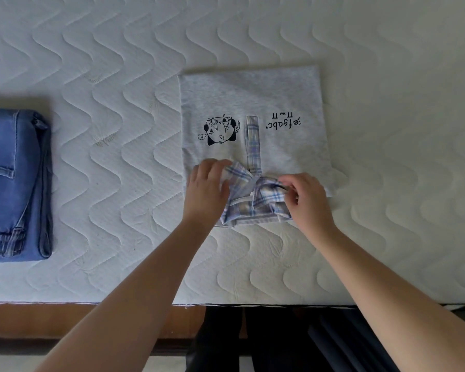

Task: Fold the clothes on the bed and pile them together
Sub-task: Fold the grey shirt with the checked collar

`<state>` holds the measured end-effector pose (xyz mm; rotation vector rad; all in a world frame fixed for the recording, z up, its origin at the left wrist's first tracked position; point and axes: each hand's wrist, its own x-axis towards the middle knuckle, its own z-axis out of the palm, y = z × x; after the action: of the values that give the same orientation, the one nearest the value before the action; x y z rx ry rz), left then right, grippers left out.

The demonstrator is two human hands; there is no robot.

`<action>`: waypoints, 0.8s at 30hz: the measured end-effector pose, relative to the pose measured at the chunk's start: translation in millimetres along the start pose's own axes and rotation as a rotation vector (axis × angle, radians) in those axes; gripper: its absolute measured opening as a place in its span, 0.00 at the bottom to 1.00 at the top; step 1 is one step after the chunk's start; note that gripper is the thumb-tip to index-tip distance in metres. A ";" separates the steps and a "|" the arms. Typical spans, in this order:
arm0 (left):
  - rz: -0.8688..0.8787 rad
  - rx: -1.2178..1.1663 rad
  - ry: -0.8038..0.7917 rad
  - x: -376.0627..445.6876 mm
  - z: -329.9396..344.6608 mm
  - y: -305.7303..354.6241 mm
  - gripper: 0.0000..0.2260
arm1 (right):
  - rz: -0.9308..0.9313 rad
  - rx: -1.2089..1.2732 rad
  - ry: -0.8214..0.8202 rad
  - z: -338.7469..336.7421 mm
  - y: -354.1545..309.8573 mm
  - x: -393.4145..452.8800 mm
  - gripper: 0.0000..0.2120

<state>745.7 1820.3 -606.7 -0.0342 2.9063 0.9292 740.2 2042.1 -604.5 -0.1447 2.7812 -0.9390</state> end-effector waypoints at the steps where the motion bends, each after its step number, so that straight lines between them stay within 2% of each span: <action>1: 0.132 0.069 -0.002 -2.1 2.4 1.6 0.19 | -0.017 -0.033 -0.008 -0.1 2.9 -7.9 0.16; 3: 0.365 0.207 -0.150 -5.3 10.3 4.7 0.23 | -0.031 -0.073 -0.023 1.6 8.0 -20.1 0.16; 5: 0.505 0.364 -0.260 -6.9 18.6 8.1 0.25 | -0.015 -0.098 -0.027 5.3 11.0 -27.3 0.18; 8: 0.528 0.454 -0.267 0.7 27.4 12.8 0.24 | 0.090 -0.117 -0.031 11.4 13.9 -28.8 0.20; 11: 0.542 0.384 -0.252 15.8 32.0 18.8 0.15 | 0.154 -0.159 0.001 13.8 15.6 -25.2 0.14; 13: 0.456 0.154 -0.222 25.8 34.0 25.2 0.08 | 0.145 -0.140 0.056 11.6 16.8 -21.7 0.06; 14: 0.370 0.014 -0.205 30.6 34.2 29.9 0.07 | 0.147 -0.104 0.086 9.7 17.0 -19.9 0.05; 17: 0.065 -0.252 -0.212 48.9 34.4 44.3 0.03 | 0.267 0.180 0.103 3.0 22.6 -15.6 0.12; 20: -0.111 -0.304 -0.316 67.9 38.3 57.6 0.06 | 0.449 0.407 0.000 -2.3 30.1 -8.9 0.09; 22: -0.132 -0.236 -0.349 78.3 44.4 66.6 0.11 | 0.467 0.350 0.017 -4.8 35.4 -6.4 0.08; 24: -0.125 -0.169 -0.334 84.0 49.6 75.3 0.14 | 0.436 0.231 0.116 -6.6 39.3 -7.8 0.09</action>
<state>662.4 1910.9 -611.2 -0.0651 2.4877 1.0429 745.2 2078.3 -622.0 0.5425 2.6083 -1.1595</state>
